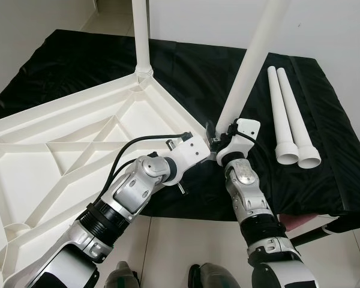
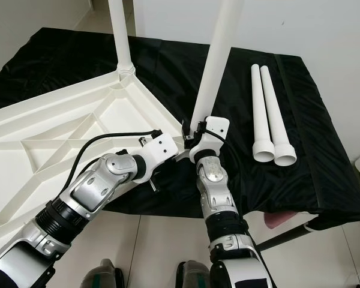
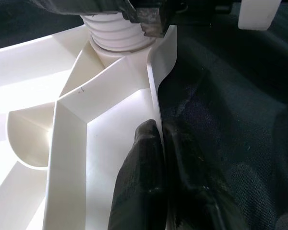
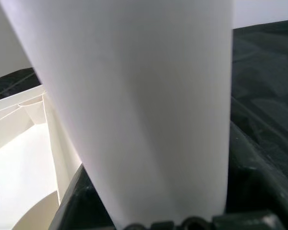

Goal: Building children table

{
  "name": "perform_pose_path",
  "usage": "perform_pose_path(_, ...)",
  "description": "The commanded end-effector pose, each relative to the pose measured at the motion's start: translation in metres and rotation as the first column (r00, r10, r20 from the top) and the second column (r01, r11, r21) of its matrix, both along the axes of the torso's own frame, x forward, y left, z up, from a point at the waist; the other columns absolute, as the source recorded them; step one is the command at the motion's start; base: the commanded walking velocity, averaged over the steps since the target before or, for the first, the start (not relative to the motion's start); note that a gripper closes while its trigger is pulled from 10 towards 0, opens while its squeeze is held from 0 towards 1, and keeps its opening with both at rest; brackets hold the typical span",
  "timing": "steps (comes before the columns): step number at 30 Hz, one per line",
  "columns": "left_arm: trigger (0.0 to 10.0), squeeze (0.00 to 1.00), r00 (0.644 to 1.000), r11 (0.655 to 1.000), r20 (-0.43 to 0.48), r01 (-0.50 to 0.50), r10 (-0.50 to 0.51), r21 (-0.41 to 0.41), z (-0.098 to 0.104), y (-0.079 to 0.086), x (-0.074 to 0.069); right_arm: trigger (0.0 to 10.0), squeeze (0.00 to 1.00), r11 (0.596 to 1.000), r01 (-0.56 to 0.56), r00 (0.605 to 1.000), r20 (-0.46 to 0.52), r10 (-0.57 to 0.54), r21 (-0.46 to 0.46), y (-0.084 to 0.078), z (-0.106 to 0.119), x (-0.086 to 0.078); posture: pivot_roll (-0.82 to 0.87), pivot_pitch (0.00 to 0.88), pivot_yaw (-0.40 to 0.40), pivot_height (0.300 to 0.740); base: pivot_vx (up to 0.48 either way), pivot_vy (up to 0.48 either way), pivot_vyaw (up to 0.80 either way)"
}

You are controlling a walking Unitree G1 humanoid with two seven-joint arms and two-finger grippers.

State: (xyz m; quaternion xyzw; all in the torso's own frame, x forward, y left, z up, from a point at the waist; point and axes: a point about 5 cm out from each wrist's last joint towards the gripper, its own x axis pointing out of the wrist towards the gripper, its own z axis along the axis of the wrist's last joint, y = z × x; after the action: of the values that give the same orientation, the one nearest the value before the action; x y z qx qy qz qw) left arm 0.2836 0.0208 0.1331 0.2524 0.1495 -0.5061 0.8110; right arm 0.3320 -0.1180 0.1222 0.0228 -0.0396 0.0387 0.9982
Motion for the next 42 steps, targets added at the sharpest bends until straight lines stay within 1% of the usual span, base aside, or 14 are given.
perform_pose_path(1, 10.0, 0.0, 0.982, 0.985, -0.072, 0.174, -0.174, -0.008, -0.007, -0.016, -0.023, 10.0, 0.0, 0.981, 0.192, 0.977, -0.095, -0.191, 0.001, -0.037, -0.015, -0.002, -0.04, 0.036, -0.01, 0.74, 0.0, 0.0, 0.0)
perform_pose_path(2, 10.0, 0.0, 0.982, 0.985, -0.072, 0.175, -0.175, -0.008, -0.007, -0.016, -0.023, 10.0, 1.0, 0.982, 0.191, 0.978, -0.086, -0.19, 0.006, -0.037, -0.013, -0.002, -0.04, 0.034, -0.009, 0.74, 0.0, 0.0, 0.0)
perform_pose_path(6, 10.0, 0.0, 0.982, 0.984, -0.072, 0.177, -0.177, -0.009, -0.007, -0.016, -0.023, 10.0, 1.0, 0.98, 0.199, 0.978, -0.069, -0.197, 0.016, -0.038, -0.008, -0.003, -0.04, 0.036, -0.01, 0.74, 0.0, 0.0, 0.0)
perform_pose_path(7, 10.0, 0.0, 0.982, 0.984, -0.071, 0.177, -0.178, -0.009, -0.007, -0.016, -0.023, 10.0, 0.0, 0.981, 0.192, 0.979, -0.065, -0.191, 0.02, -0.038, -0.007, -0.003, -0.04, 0.035, -0.01, 0.74, 0.0, 0.0, 0.0)
perform_pose_path(13, 10.0, 0.0, 0.982, 0.984, -0.07, 0.176, -0.177, -0.009, -0.007, -0.016, -0.023, 10.0, 0.0, 0.985, 0.172, 0.984, -0.054, -0.17, 0.031, -0.036, -0.004, -0.004, -0.04, 0.035, -0.009, 0.74, 0.0, 0.0, 0.0)
perform_pose_path(23, 10.0, 0.0, 0.983, 0.985, -0.06, 0.173, -0.173, 0.002, -0.01, -0.015, -0.021, 10.0, 0.0, 0.984, 0.179, 0.983, -0.044, -0.178, 0.019, -0.043, -0.003, -0.007, -0.05, 0.039, -0.002, 0.74, 0.0, 0.0, 0.0)
perform_pose_path(25, 10.0, 0.0, 0.979, 0.979, -0.036, 0.202, -0.201, 0.027, -0.013, -0.014, -0.021, 10.0, 0.0, 0.984, 0.176, 0.984, -0.038, -0.175, 0.02, -0.043, -0.002, -0.007, -0.04, 0.04, -0.003, 0.74, 0.0, 0.0, 0.0)
perform_pose_path(27, 10.0, 0.0, 0.976, 0.976, -0.029, 0.216, -0.215, 0.034, -0.014, -0.013, -0.022, 10.0, 0.0, 0.985, 0.174, 0.984, -0.037, -0.173, 0.02, -0.042, -0.001, -0.007, -0.04, 0.04, -0.003, 0.74, 0.0, 0.0, 0.0)
perform_pose_path(30, 10.0, 0.0, 0.964, 0.963, -0.004, 0.266, -0.266, 0.052, -0.015, -0.01, -0.021, 10.0, 0.0, 0.984, 0.174, 0.984, -0.034, -0.173, 0.022, -0.044, 0.001, -0.005, -0.04, 0.039, -0.002, 0.74, 0.0, 0.0, 0.0)
perform_pose_path(38, 10.0, 0.0, 0.961, 0.959, -0.005, 0.277, -0.277, 0.057, -0.015, -0.008, -0.016, 10.0, 0.0, 0.985, 0.173, 0.985, -0.026, -0.173, 0.025, -0.045, 0.003, -0.005, -0.05, 0.037, 0.004, 0.74, 0.0, 0.0, 0.0)
perform_pose_path(39, 10.0, 0.4, 0.961, 0.959, -0.007, 0.276, -0.276, 0.058, -0.016, -0.008, -0.015, 10.0, 0.0, 0.984, 0.173, 0.985, -0.026, -0.173, 0.026, -0.045, 0.003, -0.005, -0.05, 0.037, 0.004, 0.74, 0.0, 0.0, 0.0)
perform_pose_path(40, 10.0, 1.0, 0.96, 0.958, -0.01, 0.28, -0.28, 0.059, -0.016, -0.008, -0.014, 10.0, 0.0, 0.984, 0.174, 0.984, -0.025, -0.174, 0.026, -0.045, 0.003, -0.005, -0.05, 0.037, 0.004, 0.74, 0.0, 0.0, 0.0)
perform_pose_path(42, 10.0, 1.0, 0.958, 0.957, -0.012, 0.285, -0.285, 0.059, -0.016, -0.008, -0.014, 10.0, 0.0, 0.984, 0.175, 0.984, -0.025, -0.174, 0.026, -0.045, 0.003, -0.005, -0.05, 0.037, 0.004, 0.74, 0.0, 0.0, 0.0)
